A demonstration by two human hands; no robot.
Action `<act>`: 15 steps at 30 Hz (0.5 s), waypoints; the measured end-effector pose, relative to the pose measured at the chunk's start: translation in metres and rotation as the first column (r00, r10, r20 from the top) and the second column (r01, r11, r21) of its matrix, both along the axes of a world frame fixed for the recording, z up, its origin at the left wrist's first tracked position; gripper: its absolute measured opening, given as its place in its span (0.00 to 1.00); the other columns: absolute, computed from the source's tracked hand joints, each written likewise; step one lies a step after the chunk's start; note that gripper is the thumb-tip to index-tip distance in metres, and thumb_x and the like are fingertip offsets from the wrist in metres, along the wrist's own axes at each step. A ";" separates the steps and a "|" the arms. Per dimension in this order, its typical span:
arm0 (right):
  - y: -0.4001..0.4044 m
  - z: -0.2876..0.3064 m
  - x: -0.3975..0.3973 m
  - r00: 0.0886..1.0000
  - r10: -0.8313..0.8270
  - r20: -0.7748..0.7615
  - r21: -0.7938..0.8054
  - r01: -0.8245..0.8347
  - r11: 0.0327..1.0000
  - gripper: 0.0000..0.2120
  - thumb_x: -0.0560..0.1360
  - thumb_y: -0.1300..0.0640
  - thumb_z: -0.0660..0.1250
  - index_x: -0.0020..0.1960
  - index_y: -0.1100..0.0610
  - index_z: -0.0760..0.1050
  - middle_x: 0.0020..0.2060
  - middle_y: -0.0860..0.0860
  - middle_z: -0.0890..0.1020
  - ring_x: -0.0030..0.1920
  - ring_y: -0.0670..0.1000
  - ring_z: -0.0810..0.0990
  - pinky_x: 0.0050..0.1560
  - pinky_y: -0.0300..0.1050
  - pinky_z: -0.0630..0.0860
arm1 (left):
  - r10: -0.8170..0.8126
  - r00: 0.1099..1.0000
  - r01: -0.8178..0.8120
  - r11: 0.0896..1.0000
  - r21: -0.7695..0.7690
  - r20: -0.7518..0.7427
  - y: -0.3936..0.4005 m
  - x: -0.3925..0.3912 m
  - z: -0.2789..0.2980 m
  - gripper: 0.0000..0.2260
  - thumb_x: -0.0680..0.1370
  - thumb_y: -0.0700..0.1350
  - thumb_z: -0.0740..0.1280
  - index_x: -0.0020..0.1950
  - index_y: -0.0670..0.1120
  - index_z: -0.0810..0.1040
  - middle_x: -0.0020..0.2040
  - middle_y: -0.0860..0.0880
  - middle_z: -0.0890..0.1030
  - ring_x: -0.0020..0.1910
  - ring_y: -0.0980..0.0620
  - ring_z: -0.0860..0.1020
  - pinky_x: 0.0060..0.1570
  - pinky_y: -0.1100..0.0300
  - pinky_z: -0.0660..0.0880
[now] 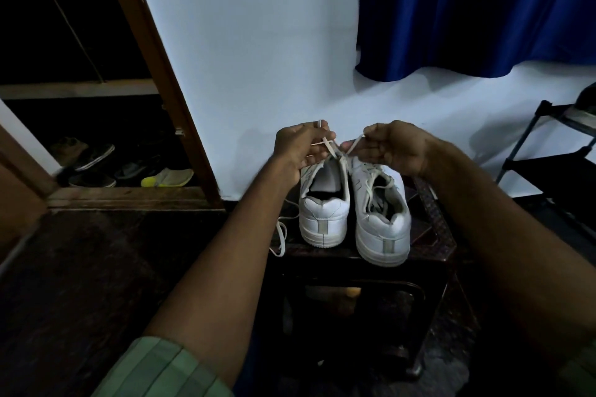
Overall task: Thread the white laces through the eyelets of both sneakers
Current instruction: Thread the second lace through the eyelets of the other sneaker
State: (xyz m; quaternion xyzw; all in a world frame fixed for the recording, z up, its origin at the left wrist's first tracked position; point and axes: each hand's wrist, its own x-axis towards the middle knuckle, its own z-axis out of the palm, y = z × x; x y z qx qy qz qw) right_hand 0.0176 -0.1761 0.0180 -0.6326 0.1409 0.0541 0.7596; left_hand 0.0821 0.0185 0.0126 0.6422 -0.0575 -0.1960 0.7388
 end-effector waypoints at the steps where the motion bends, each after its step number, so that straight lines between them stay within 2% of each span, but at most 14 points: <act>1: 0.002 -0.002 0.001 1.000 -0.024 -0.005 0.061 0.024 0.998 0.13 0.85 0.63 0.52 0.45 0.55 0.69 0.43 0.58 0.87 0.44 0.54 0.87 0.58 0.49 0.78 | -0.005 1.000 0.005 1.000 -0.019 -0.024 0.000 0.001 0.000 0.03 0.78 0.40 0.71 0.50 0.47 0.84 0.52 0.44 0.88 0.42 0.51 0.84 0.42 0.61 0.81; 3: 0.006 -0.002 0.005 0.996 -0.089 -0.003 0.065 0.089 0.994 0.12 0.84 0.63 0.54 0.45 0.55 0.70 0.38 0.56 0.82 0.40 0.54 0.83 0.55 0.52 0.79 | -0.031 0.996 0.025 0.997 -0.069 -0.083 -0.001 0.002 0.000 0.02 0.79 0.42 0.71 0.51 0.47 0.83 0.50 0.46 0.88 0.42 0.53 0.84 0.37 0.63 0.80; 5: 0.007 -0.001 0.009 0.984 -0.175 0.043 -0.111 0.179 0.978 0.10 0.81 0.63 0.57 0.44 0.55 0.72 0.36 0.54 0.80 0.40 0.53 0.80 0.52 0.53 0.77 | -0.051 0.989 0.031 0.990 -0.141 -0.136 -0.001 0.006 0.001 0.03 0.80 0.44 0.70 0.46 0.47 0.82 0.42 0.49 0.86 0.40 0.53 0.83 0.35 0.64 0.76; 6: 0.007 0.000 0.009 0.974 -0.213 0.075 -0.209 0.224 0.952 0.09 0.80 0.63 0.58 0.44 0.55 0.73 0.35 0.54 0.79 0.39 0.53 0.78 0.50 0.51 0.76 | -0.043 0.988 0.017 0.984 -0.177 -0.148 -0.001 0.008 0.002 0.07 0.80 0.45 0.70 0.42 0.47 0.80 0.36 0.49 0.84 0.37 0.54 0.81 0.34 0.64 0.74; 8: 0.006 0.000 0.009 0.965 -0.231 0.122 -0.299 0.258 0.919 0.07 0.79 0.63 0.59 0.45 0.56 0.74 0.32 0.54 0.77 0.36 0.54 0.75 0.42 0.47 0.75 | -0.001 0.989 -0.038 0.966 -0.255 -0.149 0.000 0.012 0.005 0.12 0.80 0.47 0.71 0.37 0.48 0.76 0.31 0.51 0.79 0.32 0.55 0.76 0.31 0.64 0.71; 10: 0.006 -0.001 0.007 0.976 -0.173 0.133 -0.381 0.211 0.900 0.05 0.79 0.62 0.62 0.47 0.58 0.76 0.29 0.52 0.73 0.31 0.52 0.71 0.34 0.42 0.73 | 0.079 0.990 -0.114 0.941 -0.318 -0.120 0.003 0.015 0.007 0.08 0.80 0.47 0.72 0.42 0.49 0.77 0.32 0.53 0.78 0.31 0.56 0.76 0.29 0.64 0.67; 11: 0.005 -0.001 0.007 0.985 -0.112 0.134 -0.502 0.165 0.849 0.05 0.79 0.61 0.65 0.46 0.60 0.79 0.28 0.52 0.72 0.29 0.51 0.69 0.30 0.40 0.72 | 0.134 0.988 -0.153 0.930 -0.333 -0.078 0.004 0.017 0.008 0.05 0.80 0.47 0.72 0.46 0.49 0.78 0.33 0.52 0.80 0.31 0.55 0.76 0.28 0.64 0.66; 13: 0.001 -0.004 0.007 0.995 0.046 0.093 -0.785 0.045 0.618 0.06 0.76 0.58 0.72 0.43 0.61 0.84 0.29 0.54 0.77 0.28 0.48 0.72 0.25 0.36 0.70 | 0.234 0.971 -0.208 0.930 -0.304 0.053 0.007 0.019 0.008 0.02 0.81 0.47 0.70 0.52 0.51 0.80 0.37 0.50 0.83 0.33 0.54 0.78 0.29 0.64 0.65; 14: -0.001 -0.005 0.007 0.993 0.104 0.054 -0.856 -0.007 0.517 0.06 0.73 0.57 0.75 0.42 0.59 0.86 0.30 0.55 0.80 0.28 0.48 0.73 0.25 0.36 0.70 | 0.263 0.958 -0.223 0.935 -0.275 0.115 0.008 0.019 0.008 0.02 0.81 0.46 0.69 0.53 0.51 0.80 0.40 0.50 0.85 0.35 0.53 0.79 0.30 0.64 0.66; 15: -0.001 -0.005 0.005 0.990 0.139 0.025 -0.880 -0.045 0.473 0.05 0.72 0.57 0.77 0.40 0.58 0.87 0.31 0.55 0.82 0.29 0.47 0.75 0.25 0.36 0.70 | 0.277 0.947 -0.233 0.940 -0.250 0.160 0.007 0.018 0.007 0.02 0.81 0.45 0.69 0.53 0.51 0.80 0.43 0.49 0.87 0.36 0.53 0.80 0.31 0.64 0.68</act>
